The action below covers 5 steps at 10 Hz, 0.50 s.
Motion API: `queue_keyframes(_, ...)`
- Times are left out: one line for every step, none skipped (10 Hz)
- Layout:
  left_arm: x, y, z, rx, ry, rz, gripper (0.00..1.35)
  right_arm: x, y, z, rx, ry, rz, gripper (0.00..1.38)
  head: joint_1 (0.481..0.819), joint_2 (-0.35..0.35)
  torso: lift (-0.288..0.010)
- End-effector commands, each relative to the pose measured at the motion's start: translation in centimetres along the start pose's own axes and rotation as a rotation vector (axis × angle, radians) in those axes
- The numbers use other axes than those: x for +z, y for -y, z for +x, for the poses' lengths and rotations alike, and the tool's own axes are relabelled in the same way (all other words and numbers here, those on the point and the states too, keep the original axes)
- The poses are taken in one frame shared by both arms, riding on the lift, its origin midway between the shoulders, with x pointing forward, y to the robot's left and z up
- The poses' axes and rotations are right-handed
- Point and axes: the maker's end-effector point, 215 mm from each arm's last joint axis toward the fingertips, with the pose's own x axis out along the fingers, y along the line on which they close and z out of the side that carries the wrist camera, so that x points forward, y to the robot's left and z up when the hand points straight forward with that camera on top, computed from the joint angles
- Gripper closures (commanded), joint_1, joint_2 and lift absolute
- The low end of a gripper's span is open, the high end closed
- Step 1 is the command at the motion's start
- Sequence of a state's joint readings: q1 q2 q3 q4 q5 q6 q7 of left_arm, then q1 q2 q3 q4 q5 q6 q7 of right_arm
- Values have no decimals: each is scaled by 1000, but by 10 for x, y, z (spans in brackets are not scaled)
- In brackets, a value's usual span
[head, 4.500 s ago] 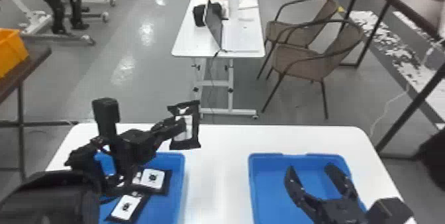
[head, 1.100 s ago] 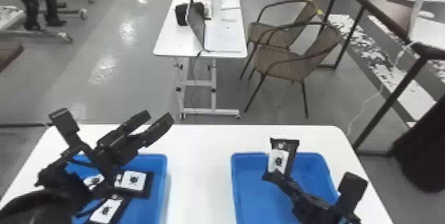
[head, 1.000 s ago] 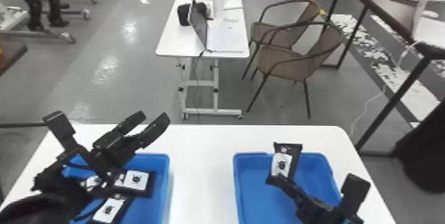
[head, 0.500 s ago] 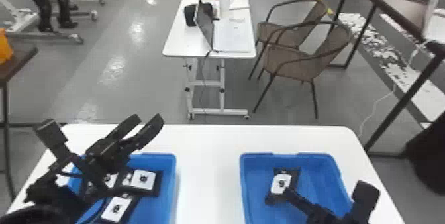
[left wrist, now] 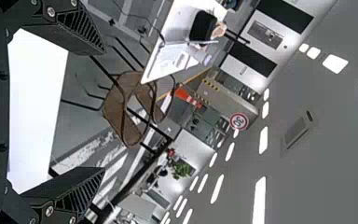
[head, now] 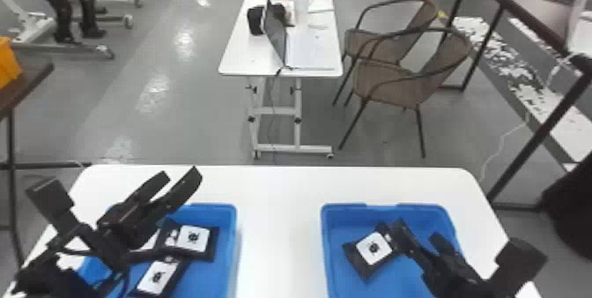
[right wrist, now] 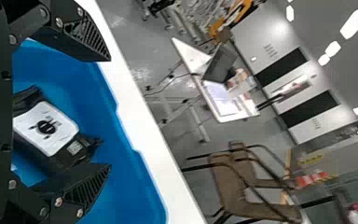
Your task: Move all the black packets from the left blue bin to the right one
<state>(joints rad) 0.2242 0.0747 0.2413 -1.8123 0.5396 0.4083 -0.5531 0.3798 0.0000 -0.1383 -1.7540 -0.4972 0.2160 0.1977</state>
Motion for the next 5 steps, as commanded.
queue_keyframes(-27,-19,-19,69,-78,23,144,15,-16,-3,37,64,-14,84,695,-22,0)
queue_keyframes(-46,-33,-28,108,-143,25,144,18,-21,-3,61,70,4,85,695,-6,0)
queue_keyframes(-60,-50,-38,154,-219,47,144,20,-25,-2,74,75,19,85,695,10,0)
queue_keyframes(-65,-67,-47,196,-264,75,144,25,-29,0,82,86,18,85,695,23,0)
queue_keyframes(-68,-85,-59,245,-295,100,144,29,-31,2,88,93,26,88,695,33,0)
